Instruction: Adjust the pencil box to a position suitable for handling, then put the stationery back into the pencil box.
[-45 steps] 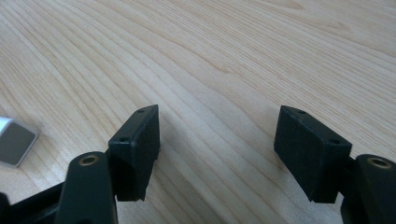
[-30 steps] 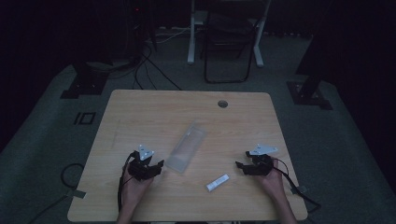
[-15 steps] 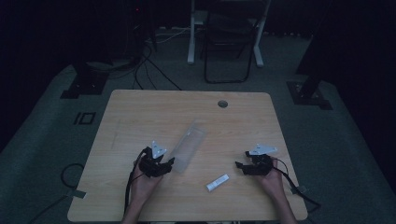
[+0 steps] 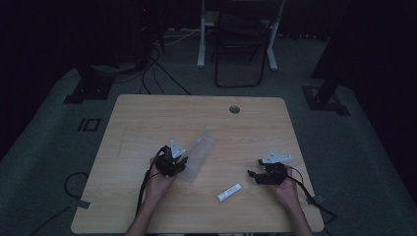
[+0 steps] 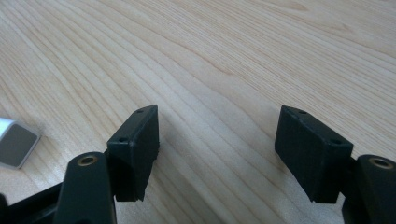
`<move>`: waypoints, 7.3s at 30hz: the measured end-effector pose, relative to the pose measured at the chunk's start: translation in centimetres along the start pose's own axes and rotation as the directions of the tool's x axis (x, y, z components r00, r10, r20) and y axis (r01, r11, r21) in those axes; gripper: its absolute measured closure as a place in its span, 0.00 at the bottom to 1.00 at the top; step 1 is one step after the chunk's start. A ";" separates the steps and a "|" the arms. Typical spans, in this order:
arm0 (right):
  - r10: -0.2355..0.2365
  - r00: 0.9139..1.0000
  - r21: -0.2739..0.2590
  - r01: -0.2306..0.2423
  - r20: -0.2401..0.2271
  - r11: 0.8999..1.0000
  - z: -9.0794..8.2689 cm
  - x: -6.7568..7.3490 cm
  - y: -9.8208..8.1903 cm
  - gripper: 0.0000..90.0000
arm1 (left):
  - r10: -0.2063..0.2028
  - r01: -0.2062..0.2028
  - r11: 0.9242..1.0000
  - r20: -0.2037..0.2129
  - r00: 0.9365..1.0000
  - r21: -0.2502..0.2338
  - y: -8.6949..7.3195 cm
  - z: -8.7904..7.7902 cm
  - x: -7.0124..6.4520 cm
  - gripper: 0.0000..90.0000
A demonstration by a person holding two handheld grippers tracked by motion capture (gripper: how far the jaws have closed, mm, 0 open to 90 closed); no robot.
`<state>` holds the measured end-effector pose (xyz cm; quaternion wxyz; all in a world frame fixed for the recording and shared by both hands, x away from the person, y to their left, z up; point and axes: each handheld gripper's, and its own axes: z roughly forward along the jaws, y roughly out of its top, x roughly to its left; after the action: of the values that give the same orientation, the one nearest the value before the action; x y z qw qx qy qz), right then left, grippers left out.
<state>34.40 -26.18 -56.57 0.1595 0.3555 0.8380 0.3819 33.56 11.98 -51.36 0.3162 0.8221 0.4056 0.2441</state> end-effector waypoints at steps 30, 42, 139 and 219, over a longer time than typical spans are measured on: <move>0.000 1.000 0.000 0.000 0.000 1.000 0.0 0.0 0.0 0.34 | -0.044 0.038 0.998 -0.139 0.989 -0.045 -1.2 -0.7 2.6 0.56; 0.000 1.000 0.000 0.000 0.000 1.000 0.0 0.0 0.0 0.34 | -0.028 0.021 0.994 -0.067 0.997 -0.103 0.2 -0.1 3.5 0.50; -0.009 1.000 0.000 0.009 -0.005 1.000 0.1 0.0 0.1 0.34 | 0.014 -0.011 0.990 0.024 1.000 -0.142 -2.1 -8.0 -0.3 0.51; -0.011 1.000 0.001 0.011 -0.008 1.000 0.1 0.0 0.1 0.34 | 0.189 -0.196 0.980 0.404 0.895 -0.025 2.5 2.5 -13.8 0.57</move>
<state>34.49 -26.03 -56.56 0.1583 0.3493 0.8408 0.3821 28.87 -1.37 -53.26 0.3607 0.8933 0.2504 0.0955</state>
